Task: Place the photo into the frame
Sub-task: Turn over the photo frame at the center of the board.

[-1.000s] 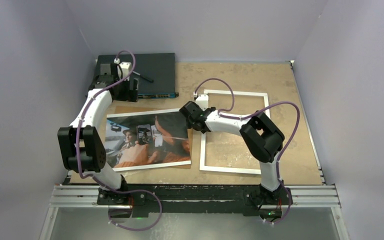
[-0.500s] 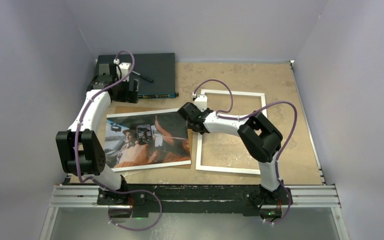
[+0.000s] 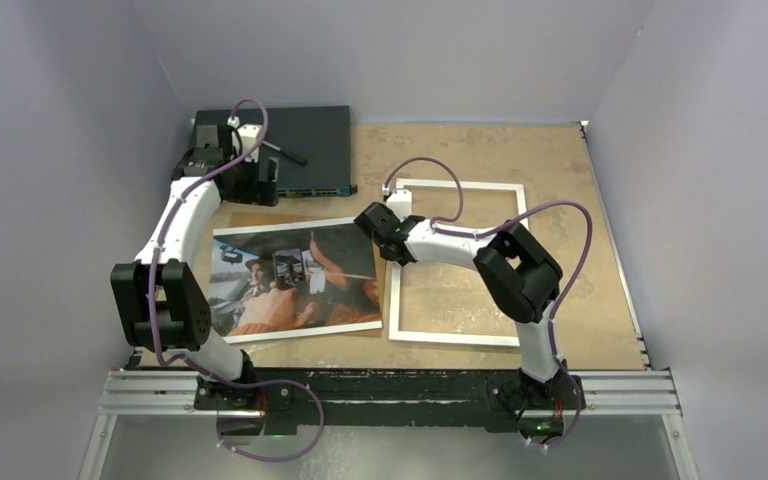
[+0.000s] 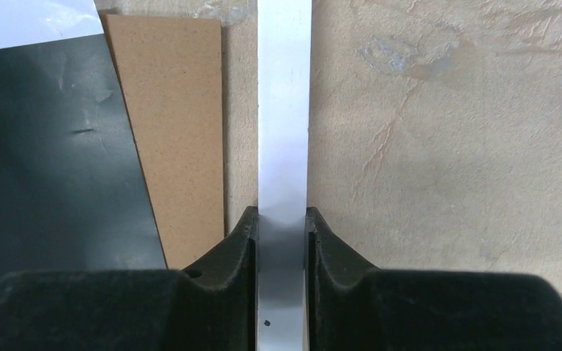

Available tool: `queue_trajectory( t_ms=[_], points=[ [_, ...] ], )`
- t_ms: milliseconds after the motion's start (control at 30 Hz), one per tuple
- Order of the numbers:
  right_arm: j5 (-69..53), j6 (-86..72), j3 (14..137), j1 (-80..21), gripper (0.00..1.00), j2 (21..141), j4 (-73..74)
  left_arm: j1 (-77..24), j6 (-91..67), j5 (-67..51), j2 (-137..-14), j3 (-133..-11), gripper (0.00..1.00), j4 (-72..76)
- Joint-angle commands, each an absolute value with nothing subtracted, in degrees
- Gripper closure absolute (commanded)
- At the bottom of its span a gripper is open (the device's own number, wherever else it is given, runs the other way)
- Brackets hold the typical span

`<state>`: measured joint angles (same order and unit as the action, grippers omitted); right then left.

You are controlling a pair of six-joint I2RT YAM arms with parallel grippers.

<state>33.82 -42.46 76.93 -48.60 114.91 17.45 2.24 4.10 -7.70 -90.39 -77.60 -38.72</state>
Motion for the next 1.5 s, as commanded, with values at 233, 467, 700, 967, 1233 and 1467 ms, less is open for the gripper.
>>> queue_trajectory(
  t_ms=[233, 467, 700, 967, 1233, 1467],
  points=[
    [31.67, -37.94, 82.66, -46.49, 1.00, 106.00, 22.59, 2.68, 4.42, -10.88, -87.37, -78.98, 0.00, -39.87],
    [25.62, -37.41, 89.07, -45.37, 1.00, 100.59, 24.39, 2.62, 2.99, -13.61, -88.09, -77.88, 0.00, -39.65],
    [17.83, -40.93, 97.70, -44.09, 1.00, 96.15, 24.41, 0.36, 2.82, -15.19, -88.17, -77.66, 0.00, -38.47],
    [5.05, -47.82, 108.22, -42.63, 1.00, 96.43, 23.39, -1.50, 0.86, -16.59, -88.23, -77.78, 0.00, -37.95],
    [-7.40, -59.27, 98.71, -39.88, 1.00, 89.55, 5.08, -1.57, -5.35, -23.11, -88.26, -75.15, 0.00, -35.16],
    [-15.89, -70.05, 86.66, -36.83, 1.00, 84.74, -12.39, -5.08, -7.10, -24.15, -89.10, -74.63, 0.00, -33.15]
  ],
)
